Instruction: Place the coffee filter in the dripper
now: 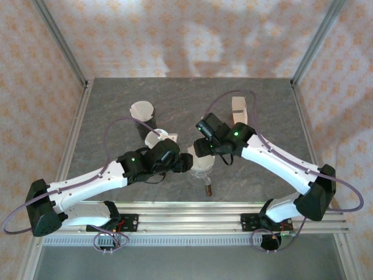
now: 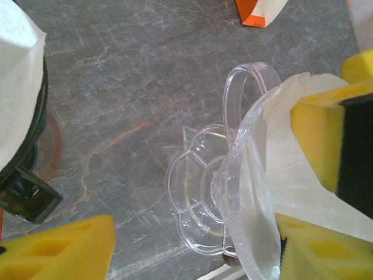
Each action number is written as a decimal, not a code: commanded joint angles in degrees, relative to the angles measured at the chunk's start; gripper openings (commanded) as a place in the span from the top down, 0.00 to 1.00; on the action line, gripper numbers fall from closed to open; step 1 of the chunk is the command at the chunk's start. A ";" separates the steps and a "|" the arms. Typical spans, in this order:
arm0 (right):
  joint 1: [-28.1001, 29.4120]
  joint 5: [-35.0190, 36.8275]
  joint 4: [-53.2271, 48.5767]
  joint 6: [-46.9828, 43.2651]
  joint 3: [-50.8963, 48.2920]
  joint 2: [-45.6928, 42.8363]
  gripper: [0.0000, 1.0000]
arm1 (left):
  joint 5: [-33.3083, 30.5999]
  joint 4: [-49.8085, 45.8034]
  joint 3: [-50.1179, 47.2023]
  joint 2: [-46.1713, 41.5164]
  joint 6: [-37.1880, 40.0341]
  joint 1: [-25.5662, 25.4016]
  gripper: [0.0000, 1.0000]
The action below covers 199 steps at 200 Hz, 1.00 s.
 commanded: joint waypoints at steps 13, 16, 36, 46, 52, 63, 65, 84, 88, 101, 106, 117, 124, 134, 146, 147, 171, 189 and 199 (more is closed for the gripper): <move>-0.62 1.48 0.93 -0.73 2.01 1.02 0.30 | -0.58 -0.71 -0.65 0.22 0.04 0.39 0.33; -0.61 1.48 0.91 -0.75 1.97 1.03 0.30 | -0.55 -0.63 -0.64 0.23 0.00 0.33 0.33; -0.80 1.84 1.02 -0.55 1.76 0.96 0.30 | -0.38 -0.62 -0.60 0.43 0.08 0.36 0.33; -0.78 1.91 0.89 -0.54 1.69 0.84 0.30 | -0.38 -0.59 -0.60 0.43 0.02 0.38 0.33; -0.80 1.96 0.74 -0.50 1.75 0.70 0.30 | -0.40 -0.64 -0.59 0.38 0.01 0.34 0.33; -0.81 1.66 0.48 -0.56 1.63 0.17 0.30 | -0.42 -0.64 -0.68 0.43 0.04 0.47 0.33; -0.81 1.65 0.43 -0.54 1.67 0.05 0.30 | -0.42 -0.65 -0.69 0.43 -0.02 0.44 0.33; -0.85 2.17 0.47 -0.15 0.95 -1.82 0.30 | -0.32 -0.51 -0.63 0.52 -0.07 0.42 0.33; -0.81 2.35 0.47 0.05 0.70 -2.32 0.30 | -0.33 -0.37 -0.67 0.52 -0.12 0.44 0.33; -0.80 3.10 0.47 0.44 0.17 -4.04 0.30 | -0.19 -0.13 -0.74 0.68 -0.24 0.47 0.33; -0.81 3.58 0.47 0.58 -0.11 -4.79 0.30 | -0.10 -0.01 -0.74 0.76 -0.34 0.41 0.33; -0.81 4.80 0.55 1.03 -0.64 -6.37 0.30 | 0.04 0.07 -0.76 0.89 -0.36 0.44 0.33; -0.81 5.53 0.71 1.34 -1.10 -7.45 0.30 | 0.08 0.15 -0.71 0.89 -0.45 0.44 0.32; -0.81 5.95 1.25 1.63 -1.84 -8.73 0.30 | 0.16 0.17 -0.61 0.85 -0.40 0.49 0.31; -0.81 6.39 1.43 1.93 -2.40 -9.80 0.30 | 0.26 0.39 -0.62 0.66 -0.50 0.42 0.30; -0.81 6.40 1.44 1.97 -2.47 -9.88 0.30 | 0.26 0.41 -0.57 0.68 -0.52 0.46 0.30; -0.81 6.62 1.16 2.34 -2.97 -10.27 0.30 | 0.26 0.36 -0.52 0.44 -0.44 0.49 0.29; -0.81 6.76 1.24 2.51 -3.23 -10.35 0.30 | 0.07 0.17 -0.52 0.04 -0.62 0.49 0.29; -0.81 6.58 1.41 2.57 -3.24 -10.57 0.30 | 0.00 0.04 -0.57 -0.31 -0.60 0.43 0.28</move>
